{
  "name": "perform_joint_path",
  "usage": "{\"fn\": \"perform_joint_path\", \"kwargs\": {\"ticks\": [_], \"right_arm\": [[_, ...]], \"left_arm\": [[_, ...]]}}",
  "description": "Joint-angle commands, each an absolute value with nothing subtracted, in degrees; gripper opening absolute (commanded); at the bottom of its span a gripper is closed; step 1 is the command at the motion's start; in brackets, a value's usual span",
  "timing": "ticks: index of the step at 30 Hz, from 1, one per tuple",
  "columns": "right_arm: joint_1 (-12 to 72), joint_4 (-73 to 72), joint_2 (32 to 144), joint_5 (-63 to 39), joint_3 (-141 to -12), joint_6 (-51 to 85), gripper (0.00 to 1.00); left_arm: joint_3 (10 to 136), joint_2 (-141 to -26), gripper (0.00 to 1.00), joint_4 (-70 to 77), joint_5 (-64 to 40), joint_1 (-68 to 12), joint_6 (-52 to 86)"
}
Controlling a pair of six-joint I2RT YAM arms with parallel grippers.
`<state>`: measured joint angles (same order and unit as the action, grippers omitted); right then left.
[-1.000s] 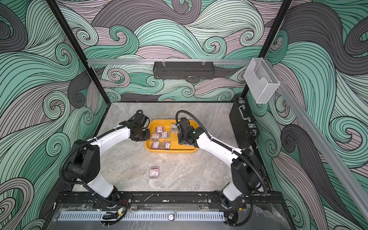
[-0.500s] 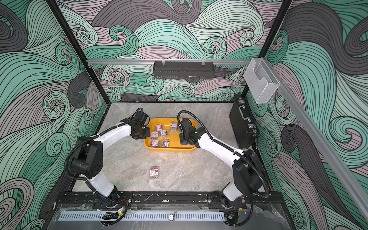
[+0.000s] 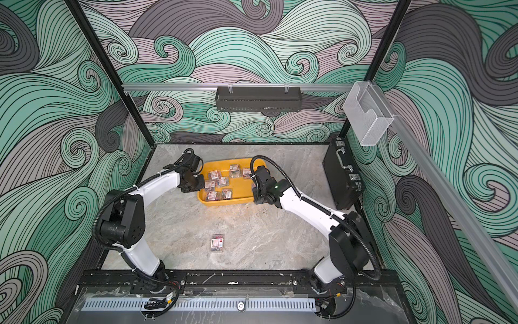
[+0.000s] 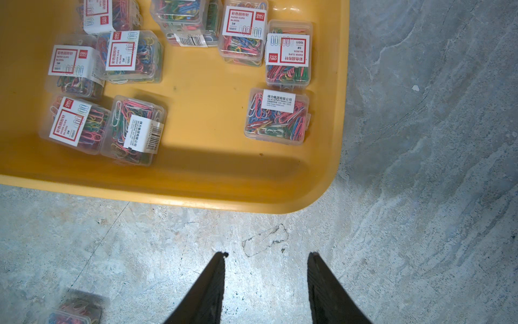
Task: Take the paper clips out of the storage box
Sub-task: Move the storage box to the center of the board.
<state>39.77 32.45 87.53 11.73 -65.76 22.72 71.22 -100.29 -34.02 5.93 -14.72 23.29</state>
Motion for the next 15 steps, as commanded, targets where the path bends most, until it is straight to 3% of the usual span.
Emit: {"fn": "perform_joint_path", "kwargs": {"ticks": [1,15], "right_arm": [[39.3,33.87,86.84,12.62,-65.3,22.54,0.49],[39.42,34.05,91.82,12.19,-69.72,20.35,0.49]], "left_arm": [[74.04,-101.55,0.11,-33.02,6.2,-14.31,19.88],[74.44,-97.47,0.32,-33.84,5.46,-14.83,20.38]]}}
